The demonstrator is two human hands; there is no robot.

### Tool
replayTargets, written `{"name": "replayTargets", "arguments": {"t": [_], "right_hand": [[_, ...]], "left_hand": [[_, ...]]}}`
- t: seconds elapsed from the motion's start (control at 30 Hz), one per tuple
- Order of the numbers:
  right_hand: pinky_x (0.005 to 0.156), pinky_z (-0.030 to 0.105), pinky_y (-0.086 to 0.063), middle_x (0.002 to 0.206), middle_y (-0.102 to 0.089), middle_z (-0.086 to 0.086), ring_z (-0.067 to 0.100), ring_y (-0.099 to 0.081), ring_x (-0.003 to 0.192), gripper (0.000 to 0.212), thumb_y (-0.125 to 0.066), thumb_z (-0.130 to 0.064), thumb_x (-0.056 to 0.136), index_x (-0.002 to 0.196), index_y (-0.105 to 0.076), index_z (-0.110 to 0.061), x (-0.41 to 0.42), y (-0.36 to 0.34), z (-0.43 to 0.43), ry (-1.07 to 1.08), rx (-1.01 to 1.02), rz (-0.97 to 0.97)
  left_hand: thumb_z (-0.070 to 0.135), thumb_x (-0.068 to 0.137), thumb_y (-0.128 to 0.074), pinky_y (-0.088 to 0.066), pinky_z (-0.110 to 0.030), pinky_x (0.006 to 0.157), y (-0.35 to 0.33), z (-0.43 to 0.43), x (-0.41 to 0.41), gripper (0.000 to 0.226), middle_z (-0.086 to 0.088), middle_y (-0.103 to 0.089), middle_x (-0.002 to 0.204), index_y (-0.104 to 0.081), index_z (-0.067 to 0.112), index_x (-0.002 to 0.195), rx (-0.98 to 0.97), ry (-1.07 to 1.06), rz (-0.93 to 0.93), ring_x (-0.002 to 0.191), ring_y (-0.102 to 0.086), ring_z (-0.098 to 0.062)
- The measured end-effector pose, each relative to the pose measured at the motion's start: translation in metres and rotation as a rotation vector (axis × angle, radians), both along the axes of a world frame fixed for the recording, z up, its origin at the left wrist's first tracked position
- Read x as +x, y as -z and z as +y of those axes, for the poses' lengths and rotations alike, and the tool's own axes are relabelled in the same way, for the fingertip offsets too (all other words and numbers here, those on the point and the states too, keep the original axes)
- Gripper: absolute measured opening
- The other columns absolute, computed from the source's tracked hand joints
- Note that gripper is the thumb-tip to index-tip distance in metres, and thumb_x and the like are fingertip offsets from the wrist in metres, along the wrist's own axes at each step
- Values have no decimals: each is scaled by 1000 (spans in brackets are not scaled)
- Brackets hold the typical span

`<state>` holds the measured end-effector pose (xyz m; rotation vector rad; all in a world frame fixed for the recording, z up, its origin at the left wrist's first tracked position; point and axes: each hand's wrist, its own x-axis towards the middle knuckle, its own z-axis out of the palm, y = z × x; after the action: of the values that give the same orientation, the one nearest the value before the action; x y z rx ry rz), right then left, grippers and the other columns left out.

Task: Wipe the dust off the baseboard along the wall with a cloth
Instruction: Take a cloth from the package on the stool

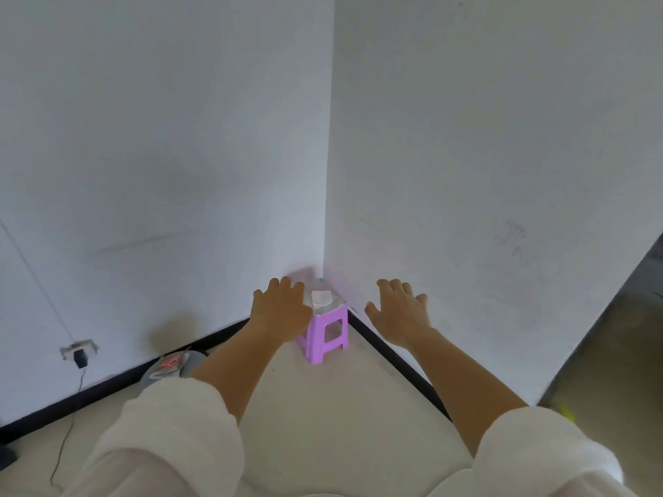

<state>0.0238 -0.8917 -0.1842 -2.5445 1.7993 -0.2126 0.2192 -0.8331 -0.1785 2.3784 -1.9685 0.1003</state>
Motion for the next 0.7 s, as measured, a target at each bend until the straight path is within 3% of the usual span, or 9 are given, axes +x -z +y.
{"name": "replayTargets", "arguments": {"t": [0.33, 0.5, 0.7], "right_hand": [[99, 42, -32, 139, -43, 5, 23, -39, 126, 50, -34, -39, 98, 141, -31, -13, 61, 66, -243, 26, 93, 67], [100, 41, -31, 138, -43, 5, 23, -38, 126, 49, -35, -37, 98, 141, -31, -14, 96, 104, -371, 5, 193, 84], [101, 41, -31, 138, -43, 4, 22, -38, 126, 49, -35, -36, 98, 142, -30, -14, 148, 166, -486, 8, 371, 155]], "left_hand": [[29, 95, -38, -37, -37, 96, 64, -248, 78, 41, -4, -46, 133, -44, 15, 134, 49, 59, 53, 123, -39, -23], [29, 95, -39, -39, -37, 96, 115, -376, 108, 43, -4, -47, 133, -44, 16, 136, 165, -5, 188, 122, -40, -23], [33, 92, -45, -42, -33, 87, 184, -486, 151, 33, -4, -53, 119, -51, 17, 120, 308, -53, 335, 112, -46, -21]]}}
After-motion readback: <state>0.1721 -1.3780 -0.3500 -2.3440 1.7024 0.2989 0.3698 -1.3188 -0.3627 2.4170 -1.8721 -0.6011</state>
